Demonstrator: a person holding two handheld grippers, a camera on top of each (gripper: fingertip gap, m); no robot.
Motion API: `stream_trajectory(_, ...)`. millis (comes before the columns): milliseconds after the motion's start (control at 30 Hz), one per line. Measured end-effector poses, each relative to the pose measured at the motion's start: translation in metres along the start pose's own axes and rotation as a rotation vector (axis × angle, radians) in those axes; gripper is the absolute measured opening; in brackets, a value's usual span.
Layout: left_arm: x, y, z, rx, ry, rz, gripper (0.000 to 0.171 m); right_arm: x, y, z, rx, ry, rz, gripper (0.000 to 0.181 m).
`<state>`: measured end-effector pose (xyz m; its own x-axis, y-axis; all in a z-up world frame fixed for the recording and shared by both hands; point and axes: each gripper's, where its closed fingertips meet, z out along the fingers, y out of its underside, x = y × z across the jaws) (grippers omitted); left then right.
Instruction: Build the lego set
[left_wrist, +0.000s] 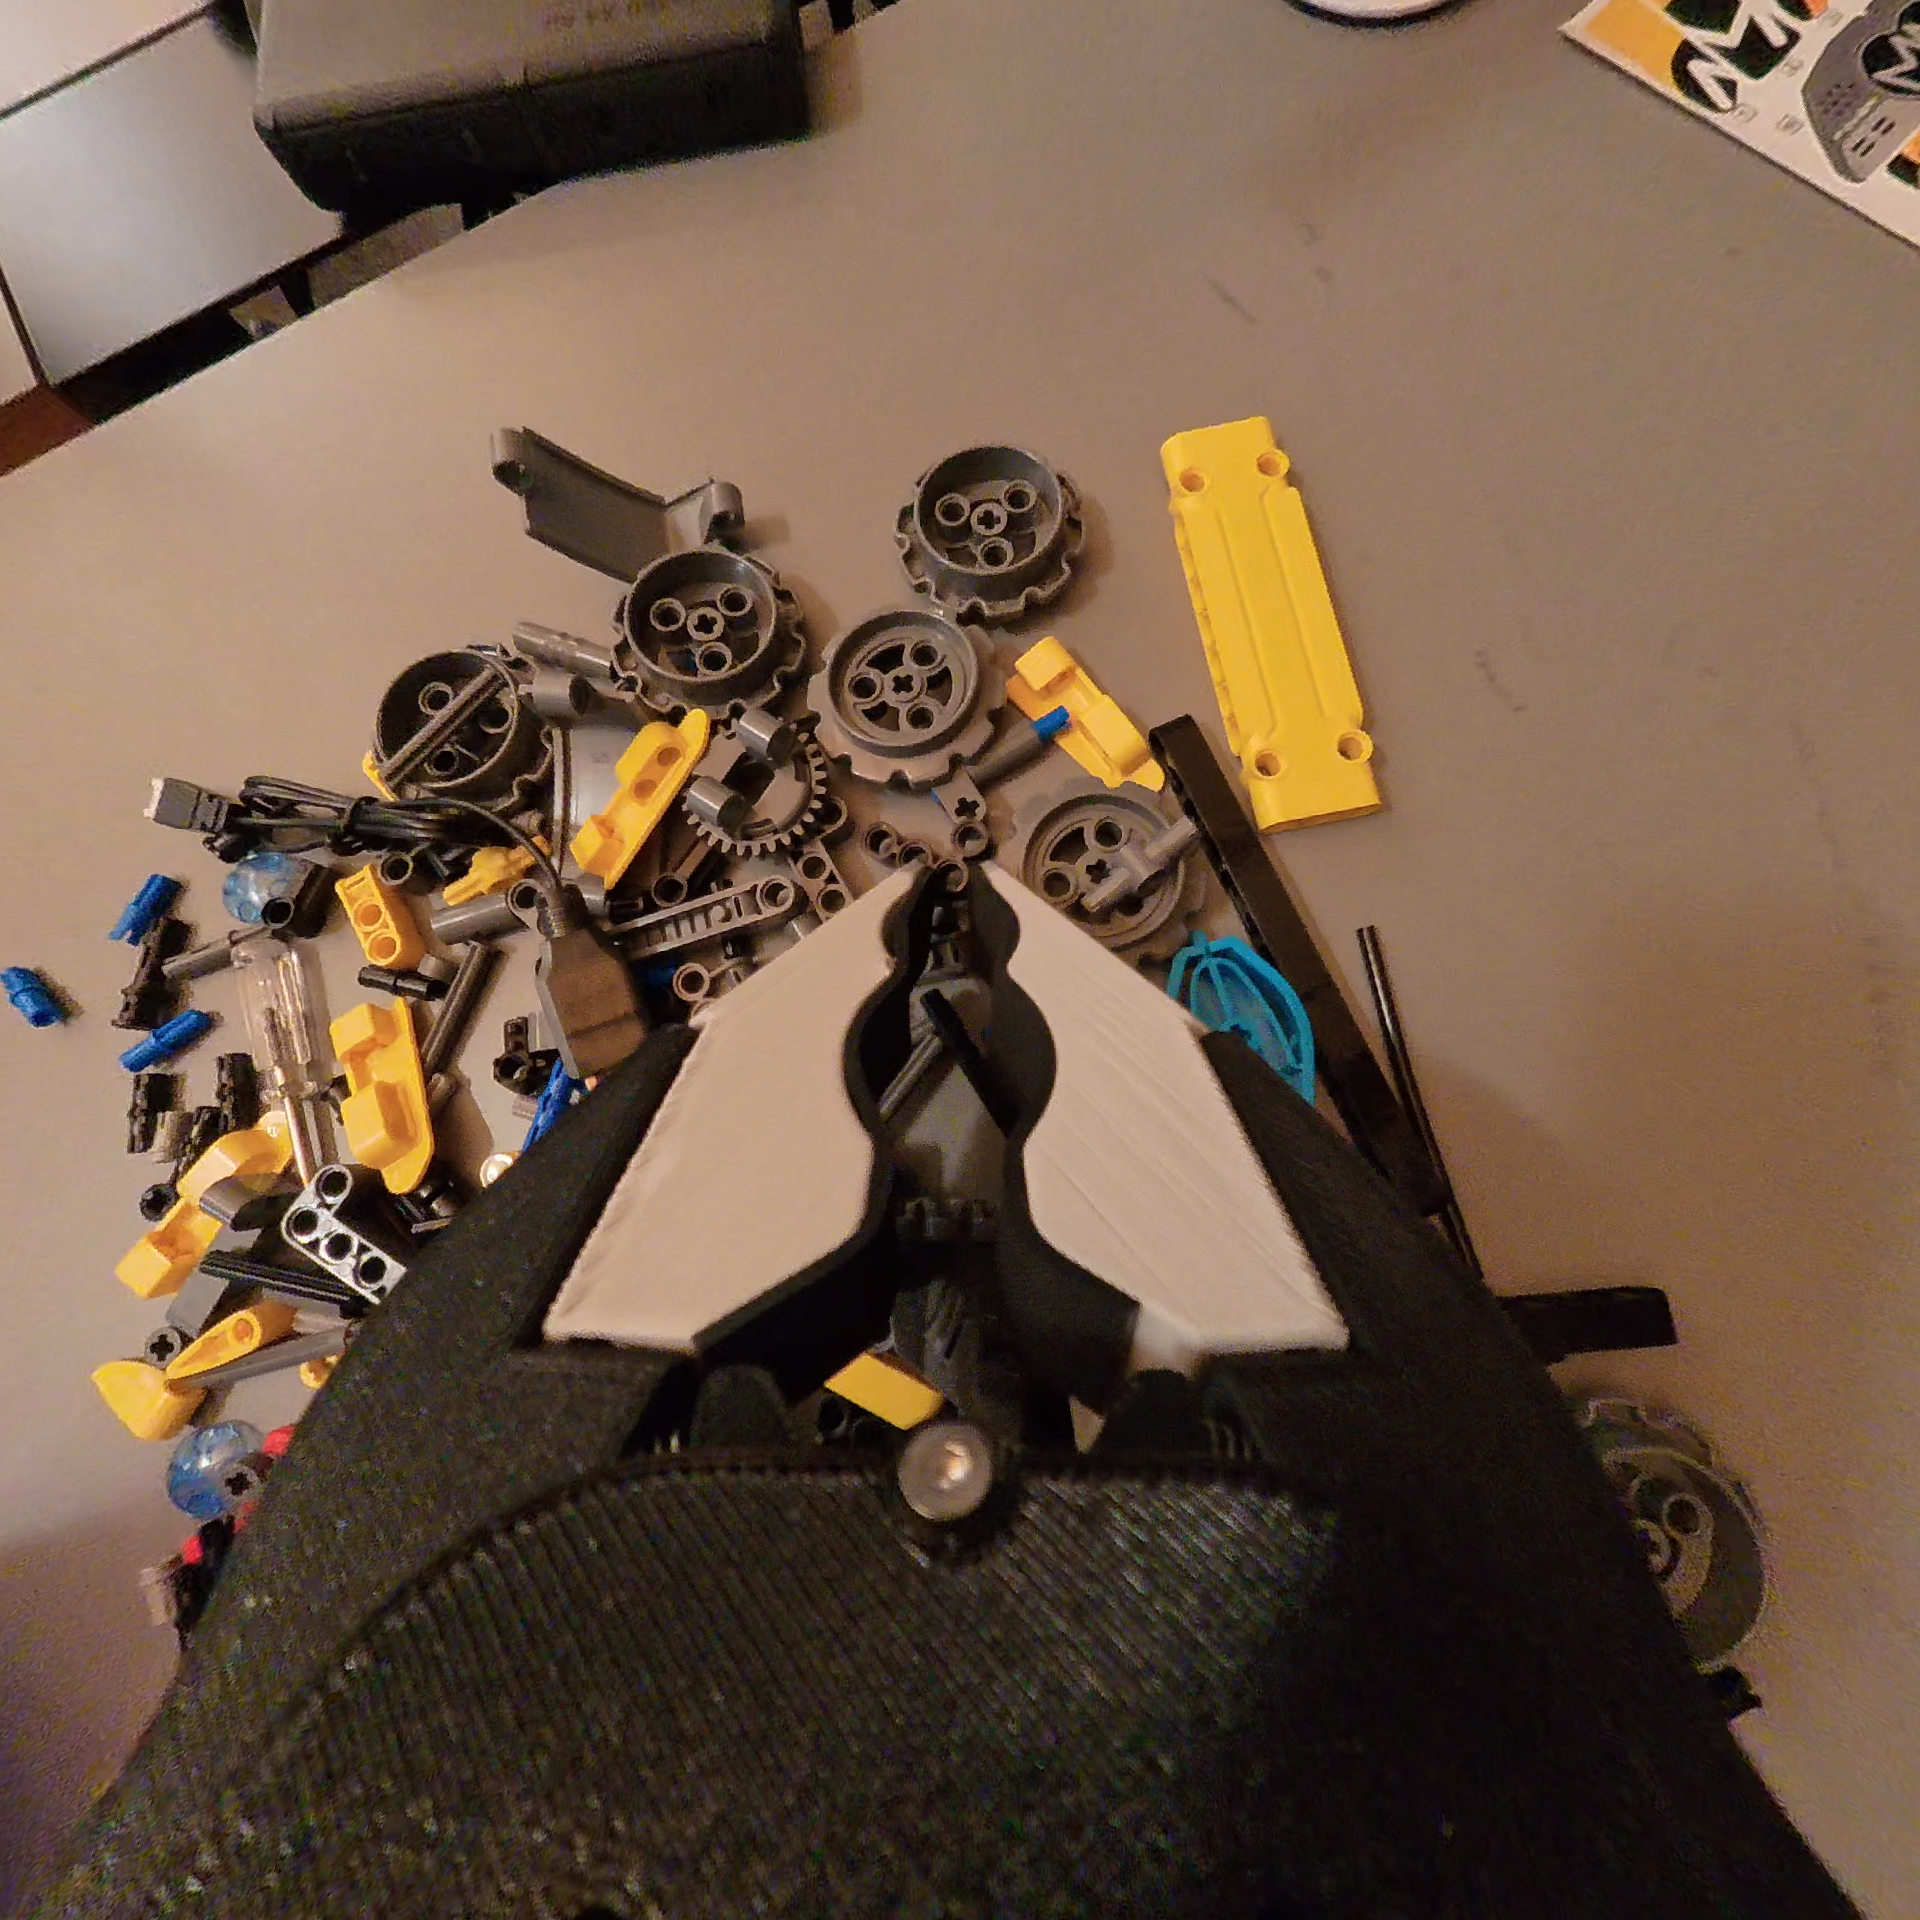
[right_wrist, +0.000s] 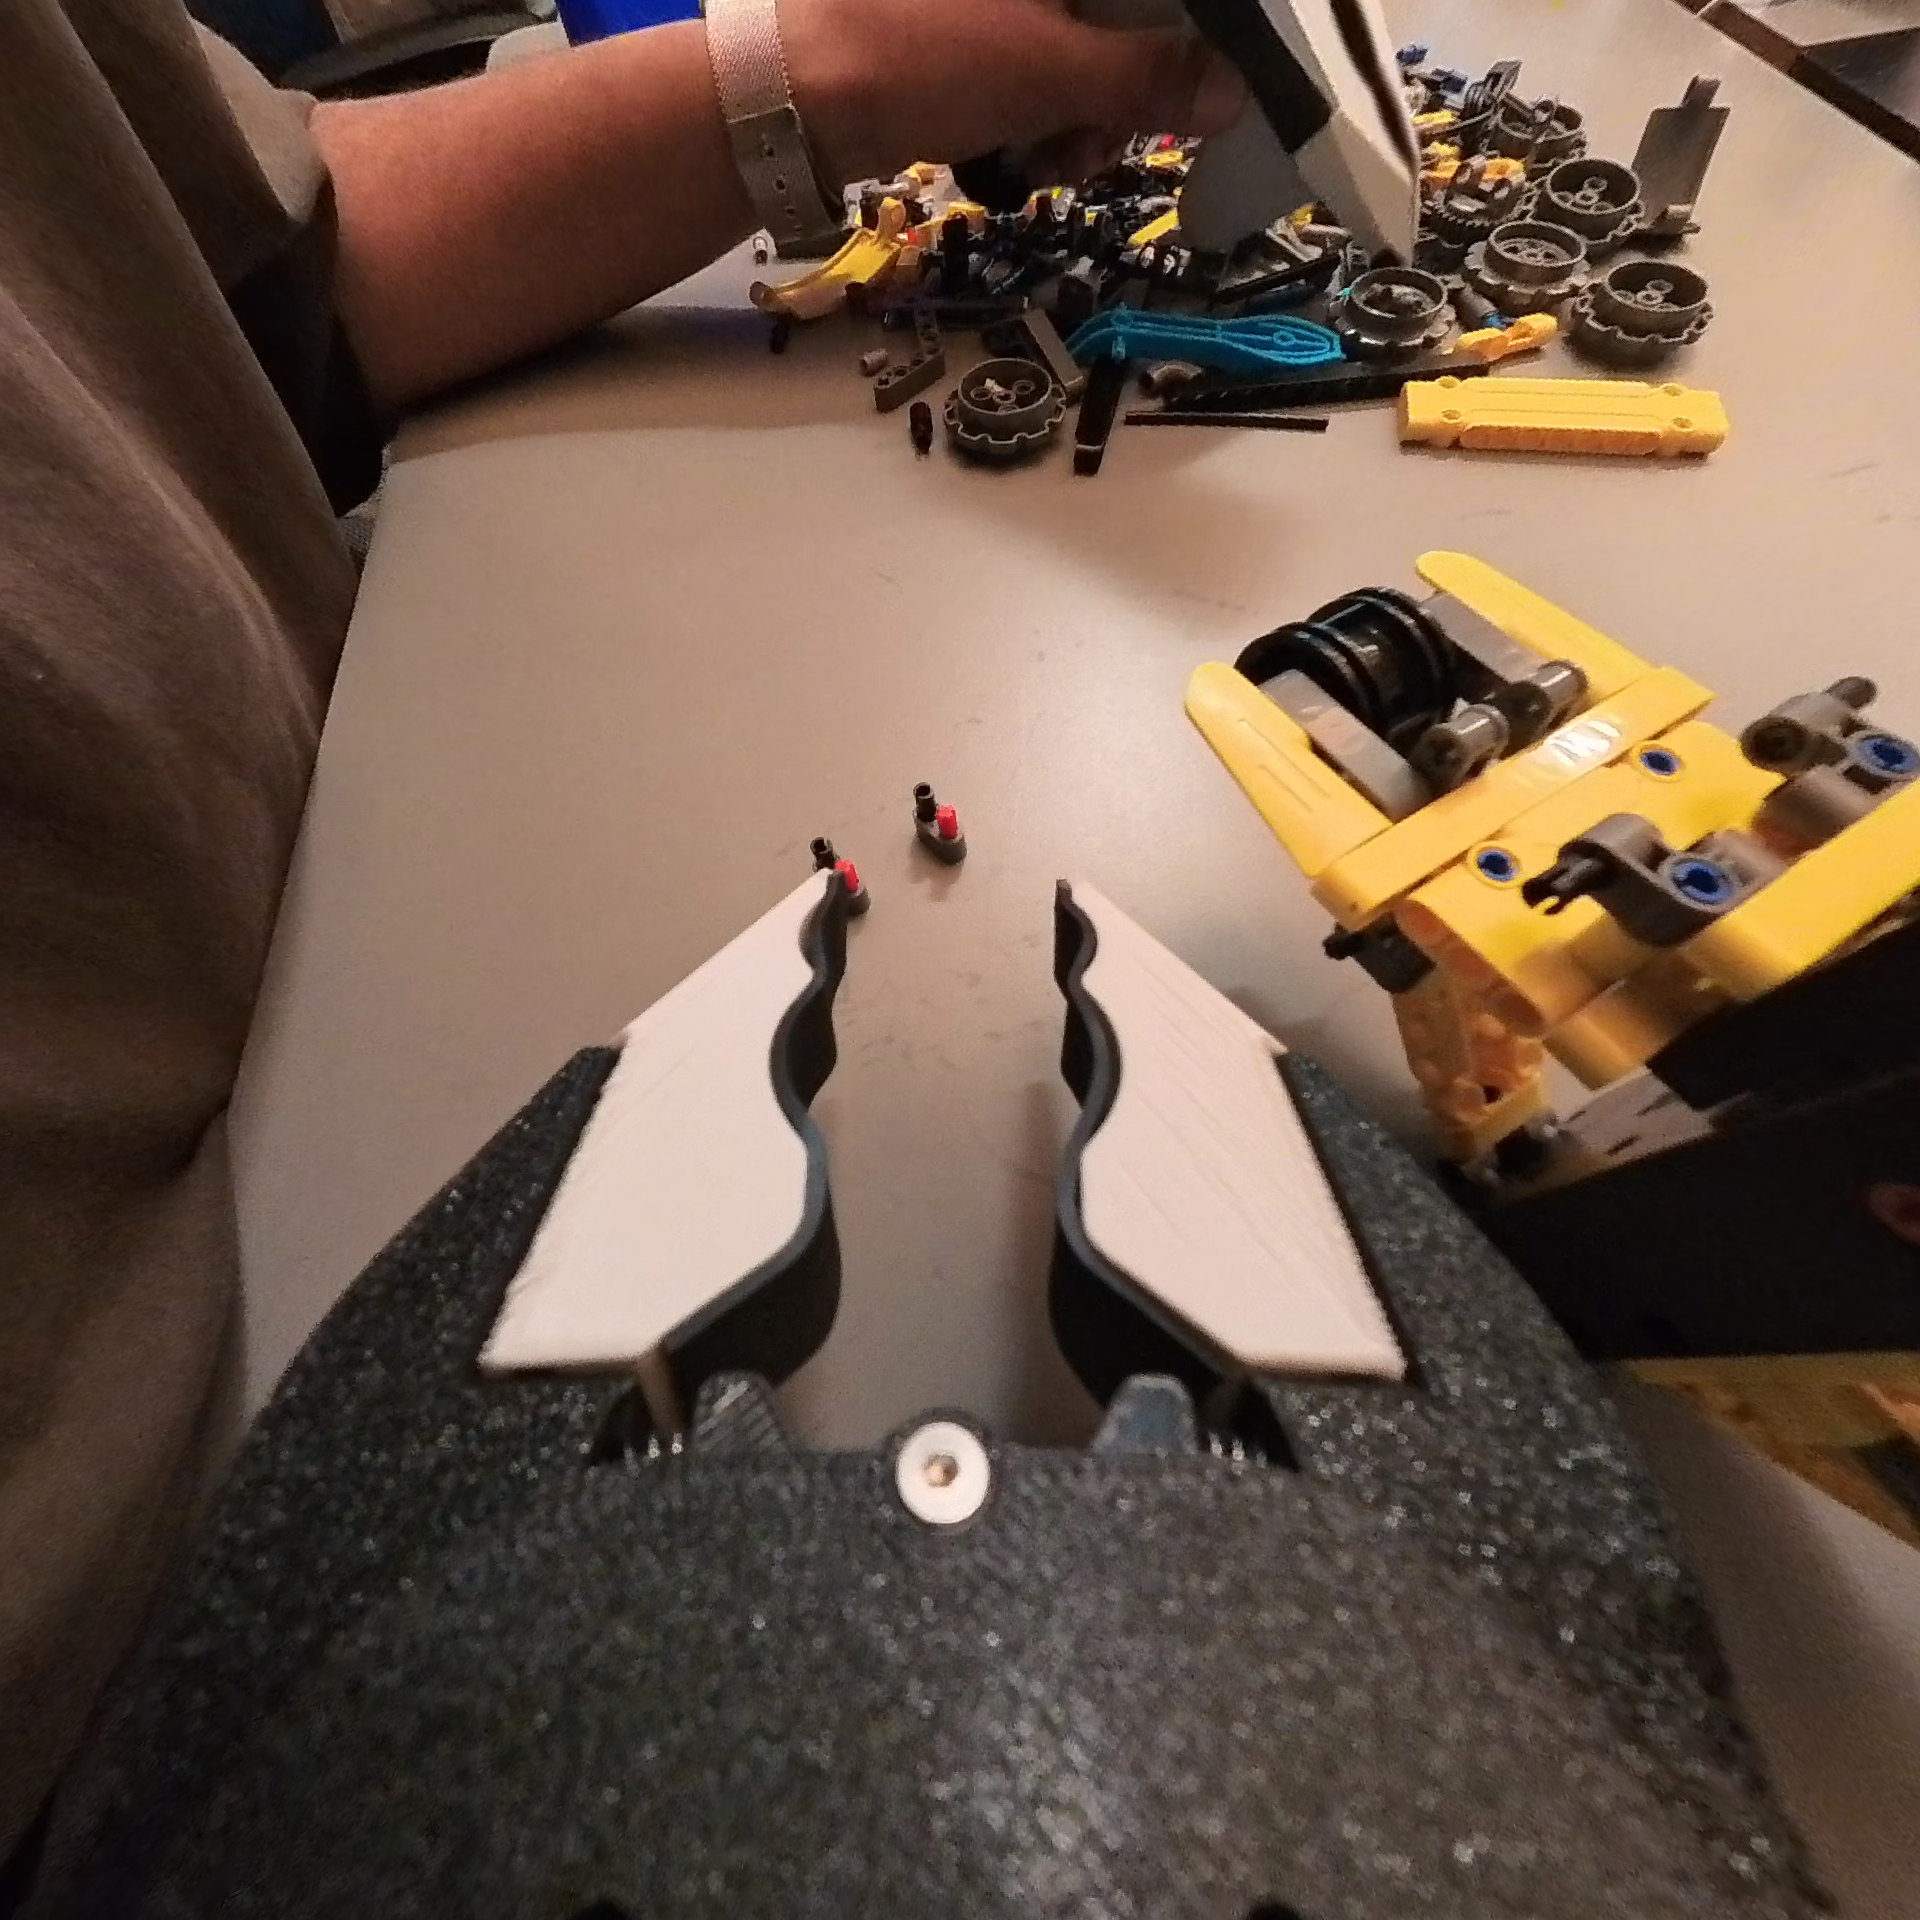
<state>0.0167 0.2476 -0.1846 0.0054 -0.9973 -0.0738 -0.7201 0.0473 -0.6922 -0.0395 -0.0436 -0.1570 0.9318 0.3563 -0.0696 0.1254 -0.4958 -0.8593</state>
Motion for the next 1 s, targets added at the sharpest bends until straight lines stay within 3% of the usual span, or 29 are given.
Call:
stream_trajectory(300, 0.0, -0.017, -0.02, 0.091, -0.034, 0.037, 0.002, 0.001, 0.0, 0.0, 0.004, -0.007, 0.015, 0.04)
stream_trajectory(467, 0.03, -0.032, -0.043, 0.159, 0.011, 0.074, 0.002, 0.002, -0.002, -0.001, 0.015, -0.005, 0.02, 0.04)
stream_trajectory(567, 0.062, -0.047, -0.064, 0.224, 0.055, 0.117, 0.002, 0.004, -0.01, -0.009, 0.081, -0.005, 0.037, 0.035)
stream_trajectory(733, 0.131, -0.062, -0.102, 0.318, 0.148, 0.202, 0.002, 0.018, -0.034, -0.043, 0.324, -0.04, 0.167, 0.029)
stream_trajectory(867, 0.205, -0.042, -0.115, 0.304, 0.331, 0.224, 0.002, 0.014, -0.057, -0.078, 0.504, -0.169, 0.262, 0.027)
stream_trajectory(1000, 0.278, -0.011, -0.122, 0.233, 0.524, 0.228, 0.002, 0.012, -0.067, -0.094, 0.553, -0.142, 0.219, 0.027)
